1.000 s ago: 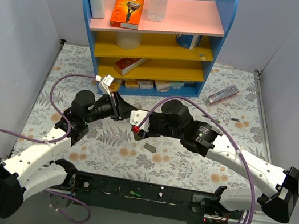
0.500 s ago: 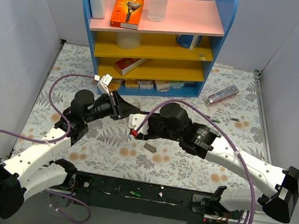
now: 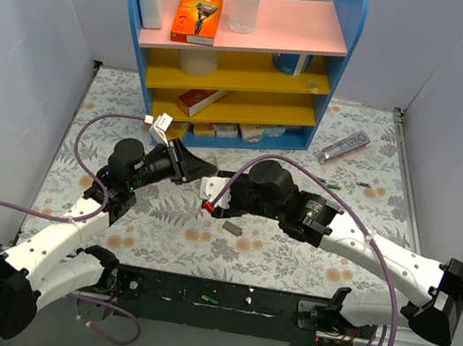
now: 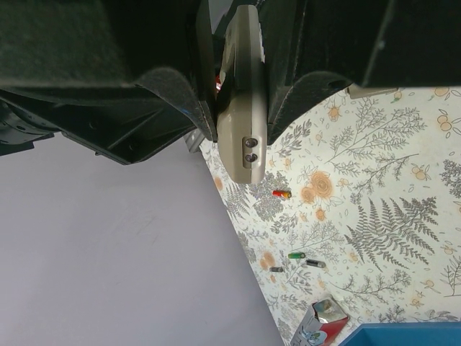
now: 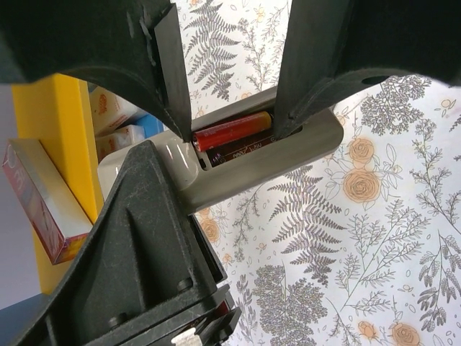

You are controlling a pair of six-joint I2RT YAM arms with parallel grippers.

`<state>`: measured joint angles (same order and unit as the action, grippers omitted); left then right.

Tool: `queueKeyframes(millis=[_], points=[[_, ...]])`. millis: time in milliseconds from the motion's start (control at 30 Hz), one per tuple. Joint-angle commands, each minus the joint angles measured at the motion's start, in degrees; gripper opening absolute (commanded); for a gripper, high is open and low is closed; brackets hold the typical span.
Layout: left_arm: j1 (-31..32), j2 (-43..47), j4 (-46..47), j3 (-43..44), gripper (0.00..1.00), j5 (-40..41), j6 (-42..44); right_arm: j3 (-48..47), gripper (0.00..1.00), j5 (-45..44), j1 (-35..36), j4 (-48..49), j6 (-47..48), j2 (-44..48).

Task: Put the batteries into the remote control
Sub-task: Load the battery into the remote control.

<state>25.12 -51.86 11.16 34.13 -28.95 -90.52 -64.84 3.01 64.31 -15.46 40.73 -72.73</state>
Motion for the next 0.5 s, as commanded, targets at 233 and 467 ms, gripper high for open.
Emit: queueKeyframes(millis=[233, 467], points=[[-0.2, 2.0, 1.9, 0.7, 0.00, -2.4, -1.1, -0.7, 0.59, -1.0, -0.1, 3.6, -1.0, 2.3], [-0.2, 2.1, 1.9, 0.6, 0.00, -2.4, -1.1, -1.1, 0.57, -1.2, -0.1, 4.3, -1.0, 2.5]])
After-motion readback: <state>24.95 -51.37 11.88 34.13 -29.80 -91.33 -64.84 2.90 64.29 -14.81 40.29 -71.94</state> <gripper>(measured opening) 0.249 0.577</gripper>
